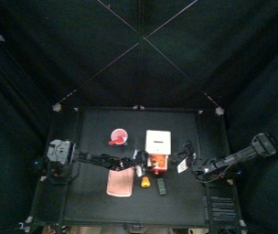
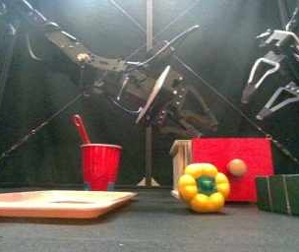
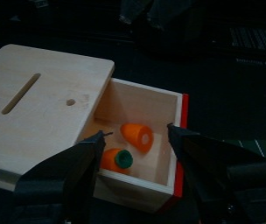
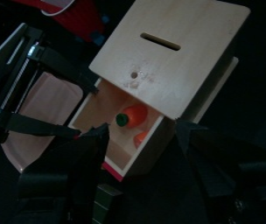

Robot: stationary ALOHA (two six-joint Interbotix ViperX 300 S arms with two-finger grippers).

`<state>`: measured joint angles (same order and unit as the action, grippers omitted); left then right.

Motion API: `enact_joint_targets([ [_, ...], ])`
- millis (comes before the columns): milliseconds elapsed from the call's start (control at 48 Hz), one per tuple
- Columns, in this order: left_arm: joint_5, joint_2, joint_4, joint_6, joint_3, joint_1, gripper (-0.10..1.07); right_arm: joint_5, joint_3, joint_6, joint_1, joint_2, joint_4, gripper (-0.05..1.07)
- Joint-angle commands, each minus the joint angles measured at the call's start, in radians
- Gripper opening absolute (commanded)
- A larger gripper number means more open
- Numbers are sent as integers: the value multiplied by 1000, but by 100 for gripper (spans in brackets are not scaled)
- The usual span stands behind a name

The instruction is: Close drawer

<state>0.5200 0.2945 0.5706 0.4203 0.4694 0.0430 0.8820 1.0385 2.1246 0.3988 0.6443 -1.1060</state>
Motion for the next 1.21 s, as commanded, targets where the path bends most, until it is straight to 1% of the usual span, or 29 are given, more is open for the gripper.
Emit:
enact_joint_targets([
  [0,9,-46,0,3,-17,3,92,-2,-9,-3,6,2,-14,94],
  [146,11,-80,-11,6,-11,9,90,3,-6,-3,-3,5,-21,93],
  [271,14,-114,-35,5,8,28,85,8,-8,-2,-5,11,-35,94],
  [458,38,-135,-40,5,44,71,72,15,-14,0,-31,12,-78,93],
  [625,86,-137,-41,5,77,112,56,15,-25,5,-74,12,-112,93],
  [708,107,-135,-41,5,89,123,49,15,-25,8,-95,12,-123,91],
  [833,133,-132,-38,0,106,140,40,15,-25,8,-118,12,-127,83],
  [938,138,-115,-37,0,103,161,36,15,-25,5,-140,12,-135,74],
  [1104,138,-86,-37,0,86,172,35,6,-23,5,-206,12,-170,57],
  [1188,138,-67,-31,-2,75,172,35,0,-28,5,-249,11,-192,51],
])
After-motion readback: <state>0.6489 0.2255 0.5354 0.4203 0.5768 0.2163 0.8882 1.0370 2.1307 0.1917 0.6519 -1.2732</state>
